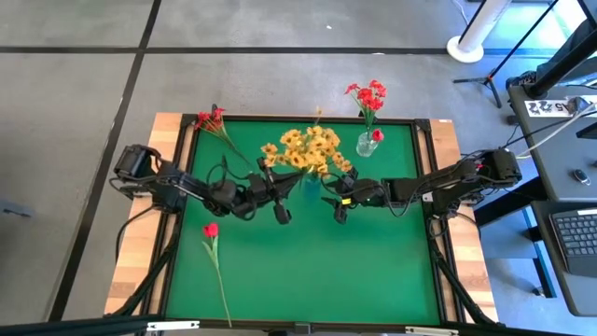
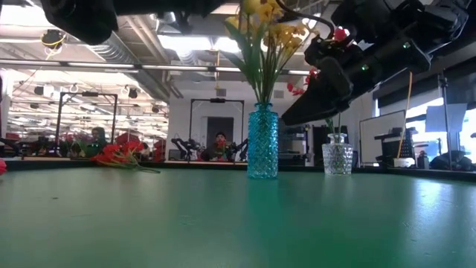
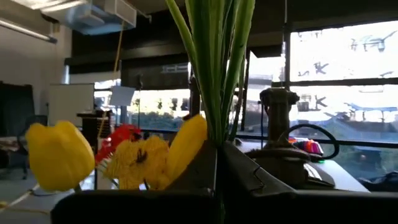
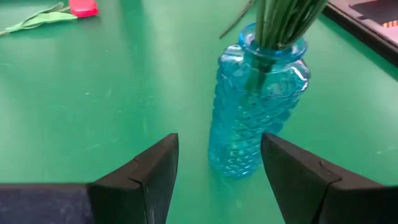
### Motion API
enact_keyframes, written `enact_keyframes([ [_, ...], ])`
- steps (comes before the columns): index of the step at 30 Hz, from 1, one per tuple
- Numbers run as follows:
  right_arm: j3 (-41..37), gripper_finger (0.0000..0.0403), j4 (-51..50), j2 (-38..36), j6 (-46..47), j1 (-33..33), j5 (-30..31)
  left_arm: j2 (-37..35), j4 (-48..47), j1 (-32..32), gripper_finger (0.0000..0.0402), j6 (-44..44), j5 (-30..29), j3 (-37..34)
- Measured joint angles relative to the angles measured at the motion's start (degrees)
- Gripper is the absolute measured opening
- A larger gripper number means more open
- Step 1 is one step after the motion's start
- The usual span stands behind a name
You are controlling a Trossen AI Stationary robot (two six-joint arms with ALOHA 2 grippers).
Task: Sort flowers into vase by color
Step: Put the yellow flowers into the blue crystal vase
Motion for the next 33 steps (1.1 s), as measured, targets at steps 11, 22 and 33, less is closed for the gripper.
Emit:
enact_keyframes([
  [11,0.0,0.0227,6.1,0.0,-0.9,0.0,-5.8,0.0,2.1,-1.7,0.0,4.4,-5.2,0.0],
  [22,0.0,0.0227,7.1,0.0,-0.9,0.0,-12.3,0.0,2.9,0.1,0.0,5.7,-12.1,0.0],
  [33,0.0,0.0227,1.0,0.0,-0.6,0.0,-11.9,0.0,4.1,-0.4,0.0,6.1,-14.4,0.0],
])
